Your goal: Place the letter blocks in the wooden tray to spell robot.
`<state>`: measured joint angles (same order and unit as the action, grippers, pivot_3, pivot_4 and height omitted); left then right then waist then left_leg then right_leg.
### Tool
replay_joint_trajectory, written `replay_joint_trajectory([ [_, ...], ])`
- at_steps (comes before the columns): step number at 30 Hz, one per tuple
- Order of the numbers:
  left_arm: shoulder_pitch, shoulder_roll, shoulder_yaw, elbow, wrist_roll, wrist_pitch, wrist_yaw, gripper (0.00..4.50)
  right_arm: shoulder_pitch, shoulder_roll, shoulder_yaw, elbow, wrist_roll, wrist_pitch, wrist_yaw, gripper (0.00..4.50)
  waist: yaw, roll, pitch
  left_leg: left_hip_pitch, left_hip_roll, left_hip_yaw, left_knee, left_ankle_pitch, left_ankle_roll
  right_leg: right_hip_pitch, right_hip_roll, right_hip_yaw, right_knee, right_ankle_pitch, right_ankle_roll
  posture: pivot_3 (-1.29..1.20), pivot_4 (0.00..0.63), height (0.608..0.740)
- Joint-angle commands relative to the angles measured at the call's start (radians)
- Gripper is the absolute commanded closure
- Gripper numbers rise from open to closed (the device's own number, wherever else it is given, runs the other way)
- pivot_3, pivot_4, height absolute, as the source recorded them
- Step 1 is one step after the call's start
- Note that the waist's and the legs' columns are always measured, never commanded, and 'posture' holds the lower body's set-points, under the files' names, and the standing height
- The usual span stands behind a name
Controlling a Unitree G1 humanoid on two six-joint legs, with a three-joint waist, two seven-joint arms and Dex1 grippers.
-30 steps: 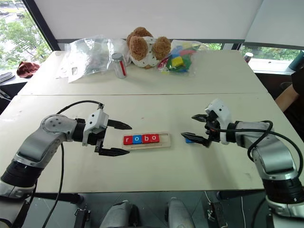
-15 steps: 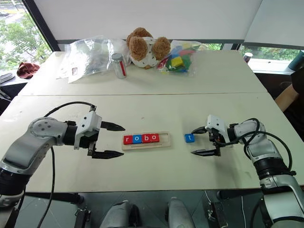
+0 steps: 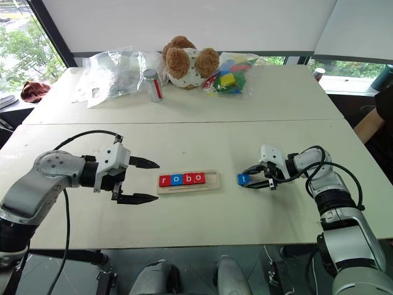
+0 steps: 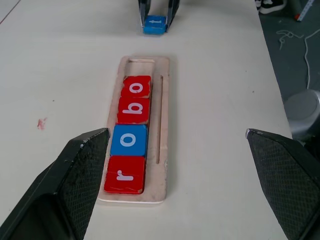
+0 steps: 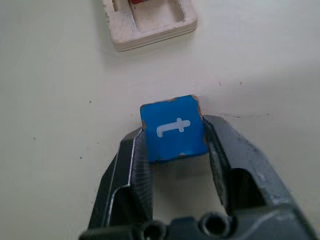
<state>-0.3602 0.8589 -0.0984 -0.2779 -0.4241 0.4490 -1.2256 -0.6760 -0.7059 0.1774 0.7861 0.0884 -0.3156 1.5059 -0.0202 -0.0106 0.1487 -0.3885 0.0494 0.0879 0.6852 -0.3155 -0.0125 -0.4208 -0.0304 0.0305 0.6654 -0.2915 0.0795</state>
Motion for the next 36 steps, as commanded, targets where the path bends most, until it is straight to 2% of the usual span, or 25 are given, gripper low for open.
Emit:
replay_joint_trajectory([
  [1,0.002,0.018,0.037,-0.015,-0.004,-0.008,0.004,0.00,-0.023,0.016,-0.026,-0.069,0.030,0.065,-0.010,3.38,0.000,0.000,0.000,0.000,0.000,0.000,0.000,0.000,0.000,0.000,0.000,0.000,0.000,0.000,0.000,0.00,0.150,0.740],
  [6,0.024,0.058,0.041,0.022,0.033,-0.042,-0.002,0.00,-0.041,0.046,0.005,-0.272,0.040,0.261,-0.018,3.38,0.001,0.001,0.000,-0.001,0.001,0.000,-0.001,0.001,-0.001,-0.002,0.000,0.000,0.001,0.000,0.000,0.00,0.150,0.740],
  [10,0.033,0.070,0.038,0.035,0.042,-0.062,-0.008,0.00,-0.082,0.078,0.046,-0.303,-0.003,0.331,-0.042,3.38,0.004,0.001,0.000,-0.001,0.001,0.000,-0.001,-0.001,0.002,-0.002,0.000,0.000,0.001,0.000,0.000,0.00,0.150,0.740],
  [18,0.038,0.047,0.035,0.020,0.040,-0.054,0.019,0.00,-0.114,0.125,0.120,-0.293,-0.065,0.319,-0.056,3.38,0.006,0.001,0.000,-0.002,0.000,0.000,-0.001,-0.001,0.002,-0.003,-0.001,0.000,0.000,0.000,0.000,0.00,0.150,0.740],
  [36,0.029,-0.006,0.013,0.026,0.051,-0.059,0.050,0.00,-0.130,0.167,0.132,-0.234,-0.100,0.301,-0.085,3.38,0.002,0.001,0.000,-0.002,0.000,0.001,-0.001,-0.001,0.002,-0.003,0.000,0.000,0.001,0.000,0.000,0.00,0.150,0.740],
])
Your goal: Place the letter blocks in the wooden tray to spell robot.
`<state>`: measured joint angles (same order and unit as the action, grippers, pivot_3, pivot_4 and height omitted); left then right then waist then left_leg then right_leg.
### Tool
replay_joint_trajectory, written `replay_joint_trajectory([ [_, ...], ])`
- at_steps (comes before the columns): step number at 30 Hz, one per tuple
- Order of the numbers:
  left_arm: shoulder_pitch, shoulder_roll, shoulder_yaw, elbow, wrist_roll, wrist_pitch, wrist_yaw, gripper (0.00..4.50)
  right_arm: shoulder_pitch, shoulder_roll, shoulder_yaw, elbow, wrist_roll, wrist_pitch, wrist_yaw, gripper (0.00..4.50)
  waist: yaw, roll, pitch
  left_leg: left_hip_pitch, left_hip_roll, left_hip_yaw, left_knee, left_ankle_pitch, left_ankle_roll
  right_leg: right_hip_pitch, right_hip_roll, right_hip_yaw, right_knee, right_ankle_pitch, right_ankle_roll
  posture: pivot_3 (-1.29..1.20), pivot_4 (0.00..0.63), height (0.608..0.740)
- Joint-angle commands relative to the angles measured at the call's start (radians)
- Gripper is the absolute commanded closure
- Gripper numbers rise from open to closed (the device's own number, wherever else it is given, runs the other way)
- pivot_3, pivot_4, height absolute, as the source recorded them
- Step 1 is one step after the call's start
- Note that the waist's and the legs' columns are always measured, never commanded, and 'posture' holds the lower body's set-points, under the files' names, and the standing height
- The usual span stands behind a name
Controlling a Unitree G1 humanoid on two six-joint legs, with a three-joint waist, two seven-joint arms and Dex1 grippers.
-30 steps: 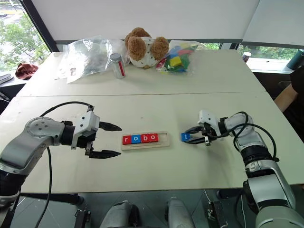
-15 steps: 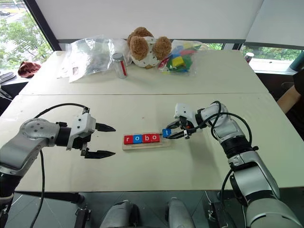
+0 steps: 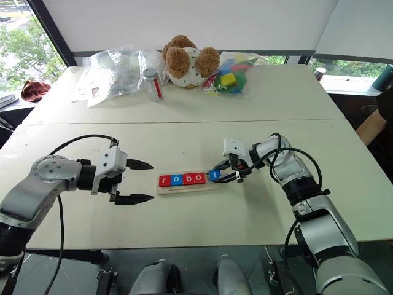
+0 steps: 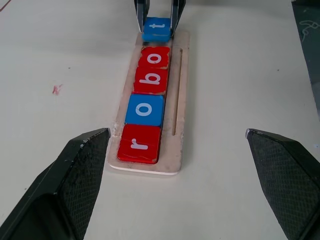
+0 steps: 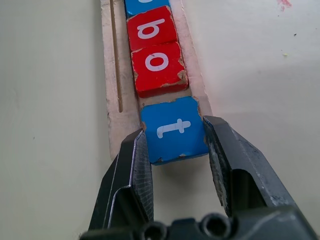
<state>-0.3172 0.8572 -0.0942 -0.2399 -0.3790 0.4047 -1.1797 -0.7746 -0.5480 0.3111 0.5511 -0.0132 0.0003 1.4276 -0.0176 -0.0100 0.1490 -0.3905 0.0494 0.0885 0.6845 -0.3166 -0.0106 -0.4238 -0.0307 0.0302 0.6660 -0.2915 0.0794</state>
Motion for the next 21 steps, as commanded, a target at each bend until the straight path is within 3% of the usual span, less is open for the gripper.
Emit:
replay_joint_trajectory([
  [1,-0.014,-0.006,0.009,-0.010,0.008,-0.017,0.006,0.00,-0.031,0.012,-0.002,0.001,0.001,-0.015,-0.006,3.38,0.000,0.000,0.000,0.000,0.000,0.000,0.000,0.000,0.000,0.000,0.000,0.000,0.000,0.000,0.000,0.00,0.150,0.740],
  [21,-0.022,-0.040,0.002,0.002,0.025,-0.023,0.008,0.00,0.019,0.017,-0.007,-0.089,0.014,0.016,0.005,3.38,0.000,0.000,0.000,0.000,0.000,0.000,0.000,0.001,-0.002,0.000,0.000,0.000,0.000,0.000,0.000,0.00,0.150,0.740],
])
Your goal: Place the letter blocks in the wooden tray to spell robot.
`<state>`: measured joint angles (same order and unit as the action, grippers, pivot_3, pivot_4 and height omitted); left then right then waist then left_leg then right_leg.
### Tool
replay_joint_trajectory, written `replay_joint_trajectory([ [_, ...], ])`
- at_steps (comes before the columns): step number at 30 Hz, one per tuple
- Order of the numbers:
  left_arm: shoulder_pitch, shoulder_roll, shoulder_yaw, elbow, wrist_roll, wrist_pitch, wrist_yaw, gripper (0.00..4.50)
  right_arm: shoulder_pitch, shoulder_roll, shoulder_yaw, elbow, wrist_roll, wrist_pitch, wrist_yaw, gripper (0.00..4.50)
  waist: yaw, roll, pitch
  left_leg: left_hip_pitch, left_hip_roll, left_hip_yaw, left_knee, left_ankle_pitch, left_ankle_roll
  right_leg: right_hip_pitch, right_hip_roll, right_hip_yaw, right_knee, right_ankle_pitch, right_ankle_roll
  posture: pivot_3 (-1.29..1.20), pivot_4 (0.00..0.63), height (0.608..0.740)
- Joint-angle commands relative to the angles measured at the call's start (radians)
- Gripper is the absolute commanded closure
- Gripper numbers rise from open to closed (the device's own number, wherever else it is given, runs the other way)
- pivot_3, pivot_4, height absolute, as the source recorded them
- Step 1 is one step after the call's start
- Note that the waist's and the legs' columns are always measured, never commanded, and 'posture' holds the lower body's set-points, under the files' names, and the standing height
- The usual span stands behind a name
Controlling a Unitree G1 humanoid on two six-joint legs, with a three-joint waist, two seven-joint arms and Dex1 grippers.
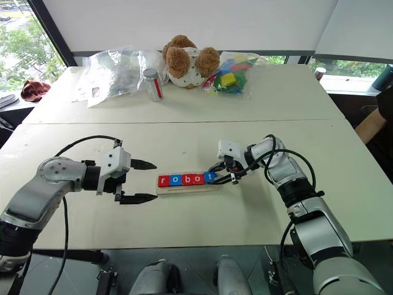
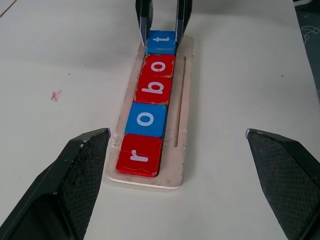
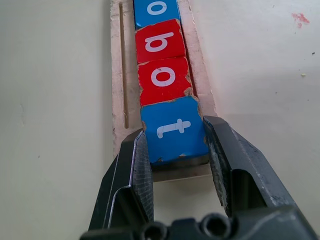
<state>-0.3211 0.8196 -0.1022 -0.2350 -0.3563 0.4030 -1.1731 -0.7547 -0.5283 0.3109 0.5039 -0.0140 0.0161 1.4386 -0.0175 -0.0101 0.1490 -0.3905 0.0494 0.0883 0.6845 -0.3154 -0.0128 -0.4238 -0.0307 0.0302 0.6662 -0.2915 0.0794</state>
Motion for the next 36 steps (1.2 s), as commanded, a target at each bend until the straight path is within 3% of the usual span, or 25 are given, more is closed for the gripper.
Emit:
replay_joint_trajectory([
  [1,-0.018,-0.004,0.009,-0.002,0.003,-0.022,0.001,0.00,0.001,-0.002,-0.007,-0.043,0.014,0.000,-0.008,3.38,0.000,0.000,0.000,0.000,0.000,0.000,0.000,0.000,0.000,0.000,0.000,0.000,0.000,0.000,0.000,0.00,0.150,0.740],
  [9,-0.028,-0.014,0.005,0.007,0.010,-0.025,-0.004,0.00,0.020,0.008,-0.001,-0.078,0.021,0.023,-0.018,3.38,0.000,0.000,0.000,0.000,0.000,0.000,0.000,0.000,0.000,0.000,0.000,0.000,0.000,0.000,0.000,0.00,0.150,0.740],
  [15,-0.031,-0.015,0.006,0.014,0.014,-0.027,-0.010,0.00,0.022,0.002,-0.028,-0.123,0.035,0.050,-0.052,0.44,0.001,0.000,0.000,0.000,0.000,0.000,0.000,0.000,0.000,0.000,0.000,0.000,0.000,0.000,0.000,0.00,0.150,0.740],
  [21,-0.034,-0.019,0.004,0.021,0.018,-0.034,-0.011,0.00,0.036,-0.026,-0.069,-0.228,0.084,0.119,-0.072,0.44,0.001,0.000,0.000,0.000,0.000,0.000,0.000,0.000,0.000,0.000,0.000,0.000,0.000,0.000,0.000,0.00,0.150,0.740],
  [28,-0.044,-0.023,-0.003,0.034,0.021,-0.041,-0.016,0.00,0.094,-0.069,-0.052,-0.284,0.068,0.074,-0.089,0.44,0.003,0.000,0.000,0.000,0.000,0.000,0.000,-0.002,0.003,0.000,0.000,0.000,0.000,0.000,0.000,0.00,0.150,0.740],
  [36,-0.048,-0.023,-0.001,0.038,0.023,-0.040,-0.023,0.00,0.091,-0.057,-0.029,-0.220,0.023,0.014,-0.134,0.44,0.000,0.000,0.000,0.000,0.000,0.000,0.000,-0.002,0.003,0.000,0.000,0.000,0.000,0.000,0.000,0.00,0.150,0.740],
])
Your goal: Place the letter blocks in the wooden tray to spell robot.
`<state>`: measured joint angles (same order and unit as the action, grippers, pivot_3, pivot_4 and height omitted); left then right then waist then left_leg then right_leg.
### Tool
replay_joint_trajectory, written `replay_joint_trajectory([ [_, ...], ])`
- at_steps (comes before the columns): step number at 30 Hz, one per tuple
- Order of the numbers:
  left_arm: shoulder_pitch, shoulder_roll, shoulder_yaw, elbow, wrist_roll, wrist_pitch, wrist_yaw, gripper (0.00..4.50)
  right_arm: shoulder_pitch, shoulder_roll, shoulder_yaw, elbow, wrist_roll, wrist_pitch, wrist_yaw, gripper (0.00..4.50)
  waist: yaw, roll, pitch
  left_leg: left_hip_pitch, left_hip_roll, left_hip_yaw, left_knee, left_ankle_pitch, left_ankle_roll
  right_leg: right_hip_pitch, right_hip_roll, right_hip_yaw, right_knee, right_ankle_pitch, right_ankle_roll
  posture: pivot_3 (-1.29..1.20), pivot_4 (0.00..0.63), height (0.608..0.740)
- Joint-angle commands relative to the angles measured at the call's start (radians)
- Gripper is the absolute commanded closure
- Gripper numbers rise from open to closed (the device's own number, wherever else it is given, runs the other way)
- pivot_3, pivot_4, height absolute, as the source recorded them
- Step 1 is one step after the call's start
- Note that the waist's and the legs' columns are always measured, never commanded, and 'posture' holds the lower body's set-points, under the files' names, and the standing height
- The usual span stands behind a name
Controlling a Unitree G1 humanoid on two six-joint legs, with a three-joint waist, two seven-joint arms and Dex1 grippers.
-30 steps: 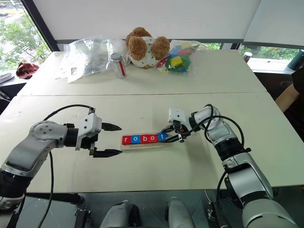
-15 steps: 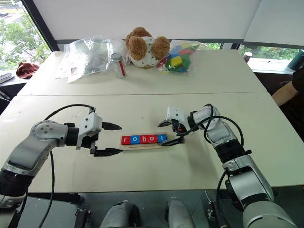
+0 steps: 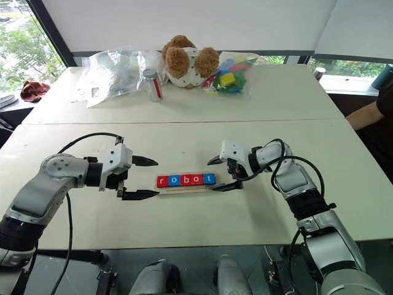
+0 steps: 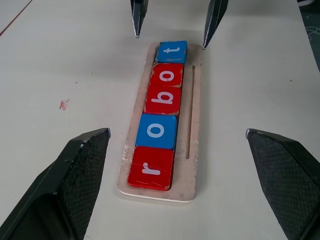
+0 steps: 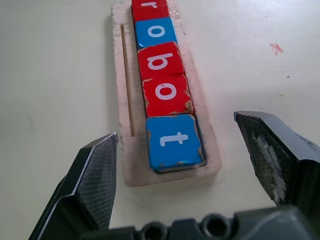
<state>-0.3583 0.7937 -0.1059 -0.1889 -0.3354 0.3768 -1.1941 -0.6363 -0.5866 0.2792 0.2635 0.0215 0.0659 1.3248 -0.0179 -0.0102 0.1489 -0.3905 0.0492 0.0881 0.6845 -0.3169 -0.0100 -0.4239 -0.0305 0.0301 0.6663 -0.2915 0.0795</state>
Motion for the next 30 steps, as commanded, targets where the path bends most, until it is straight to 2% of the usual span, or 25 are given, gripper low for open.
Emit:
replay_joint_trajectory([
  [1,-0.011,0.003,0.003,-0.008,0.002,-0.013,-0.002,0.00,-0.036,0.002,0.003,0.039,-0.018,-0.045,-0.024,0.44,0.001,0.000,0.000,0.000,0.000,0.000,0.000,0.000,0.000,0.000,0.000,0.000,0.000,0.000,0.000,0.00,0.150,0.740],
  [10,0.002,0.004,0.006,-0.018,-0.003,-0.002,0.002,0.00,-0.079,0.023,0.009,0.110,-0.025,-0.081,-0.042,0.44,0.001,0.000,0.000,0.000,0.000,0.000,0.000,0.000,0.000,0.000,0.000,0.000,0.000,0.000,0.000,0.00,0.150,0.740],
  [17,0.014,0.007,0.019,-0.026,-0.010,0.008,0.010,0.00,-0.046,0.004,-0.007,0.031,0.008,-0.040,-0.026,0.44,0.001,0.000,0.000,0.000,0.000,0.000,0.000,0.000,0.000,0.000,0.000,0.000,0.000,0.000,0.000,0.00,0.150,0.740],
  [19,0.036,0.013,0.062,-0.029,-0.033,0.026,0.027,0.00,-0.028,-0.018,-0.040,-0.037,0.034,-0.004,-0.036,0.44,0.001,0.000,0.000,0.000,0.000,0.000,0.000,0.000,0.000,0.000,0.000,0.000,0.000,0.000,0.000,0.00,0.150,0.740],
  [22,0.100,0.046,0.132,-0.016,-0.043,0.038,0.049,0.00,0.018,-0.058,-0.124,-0.187,0.097,0.163,-0.087,0.44,0.001,0.000,0.000,-0.001,0.001,0.000,0.000,0.000,0.000,-0.001,0.000,0.000,0.000,0.000,0.000,0.00,0.150,0.740],
  [27,0.266,0.059,0.293,-0.050,-0.102,0.102,0.112,0.00,0.245,-0.136,-0.294,-0.542,0.246,0.534,-0.203,0.44,0.006,-0.001,0.000,-0.001,0.001,-0.001,-0.001,0.000,0.000,-0.001,-0.003,-0.002,0.000,0.000,0.000,0.00,0.150,0.740],
  [30,0.382,0.038,0.389,-0.072,-0.143,0.127,0.145,0.00,0.430,-0.111,-0.457,-0.665,0.313,0.697,-0.333,0.44,0.006,-0.002,-0.001,-0.001,0.001,-0.002,-0.001,0.000,0.000,0.000,-0.005,-0.002,-0.001,0.000,0.000,0.00,0.150,0.740],
])
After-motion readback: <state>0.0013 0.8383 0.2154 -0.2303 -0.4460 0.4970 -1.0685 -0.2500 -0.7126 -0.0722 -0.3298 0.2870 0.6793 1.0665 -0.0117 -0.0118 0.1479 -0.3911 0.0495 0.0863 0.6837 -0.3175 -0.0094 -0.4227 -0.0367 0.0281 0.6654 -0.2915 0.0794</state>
